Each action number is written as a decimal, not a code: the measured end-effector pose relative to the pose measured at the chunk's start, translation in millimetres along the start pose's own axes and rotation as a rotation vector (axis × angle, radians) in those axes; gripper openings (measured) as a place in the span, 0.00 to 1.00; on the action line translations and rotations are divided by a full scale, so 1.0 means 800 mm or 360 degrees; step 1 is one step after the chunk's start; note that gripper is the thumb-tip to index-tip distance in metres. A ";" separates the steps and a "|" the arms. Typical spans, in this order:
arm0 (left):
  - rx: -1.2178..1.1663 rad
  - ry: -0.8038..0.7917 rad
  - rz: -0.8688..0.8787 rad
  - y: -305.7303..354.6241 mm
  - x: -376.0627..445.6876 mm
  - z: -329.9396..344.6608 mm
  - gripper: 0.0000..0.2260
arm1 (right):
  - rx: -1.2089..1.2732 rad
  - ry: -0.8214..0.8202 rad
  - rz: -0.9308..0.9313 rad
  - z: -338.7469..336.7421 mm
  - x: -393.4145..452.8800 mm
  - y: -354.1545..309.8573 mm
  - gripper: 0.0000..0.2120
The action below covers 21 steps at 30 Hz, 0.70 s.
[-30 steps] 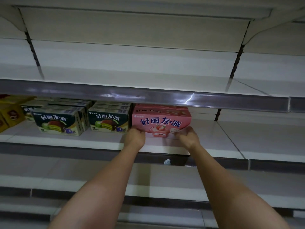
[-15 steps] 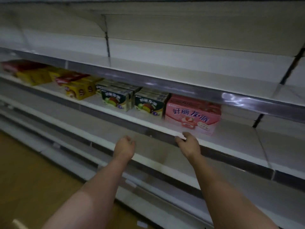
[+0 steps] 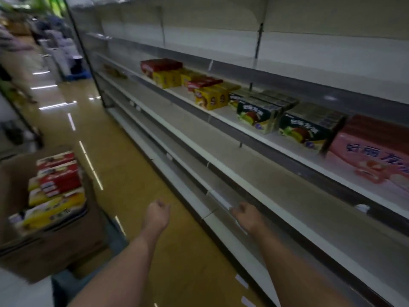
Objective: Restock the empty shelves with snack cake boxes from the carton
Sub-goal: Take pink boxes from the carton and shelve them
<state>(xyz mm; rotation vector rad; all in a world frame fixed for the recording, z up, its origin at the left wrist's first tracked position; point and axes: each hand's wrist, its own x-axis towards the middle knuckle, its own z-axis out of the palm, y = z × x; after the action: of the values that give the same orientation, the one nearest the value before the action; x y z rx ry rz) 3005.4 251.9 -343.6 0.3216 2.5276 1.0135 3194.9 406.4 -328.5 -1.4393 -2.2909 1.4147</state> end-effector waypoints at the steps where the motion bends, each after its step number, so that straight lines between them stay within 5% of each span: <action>1: 0.0007 0.0009 -0.0030 -0.017 0.007 -0.015 0.09 | -0.0002 -0.0047 -0.0020 0.021 0.005 -0.014 0.28; 21: -0.0089 0.0440 -0.0634 -0.286 0.161 -0.303 0.14 | -0.0226 -0.0630 -0.0326 0.405 0.076 -0.289 0.30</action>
<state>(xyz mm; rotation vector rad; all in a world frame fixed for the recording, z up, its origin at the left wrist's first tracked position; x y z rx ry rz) 2768.1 -13.3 -379.5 -0.3506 2.6422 1.0185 2844.8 210.8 -365.1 -0.9816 -2.7296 1.6191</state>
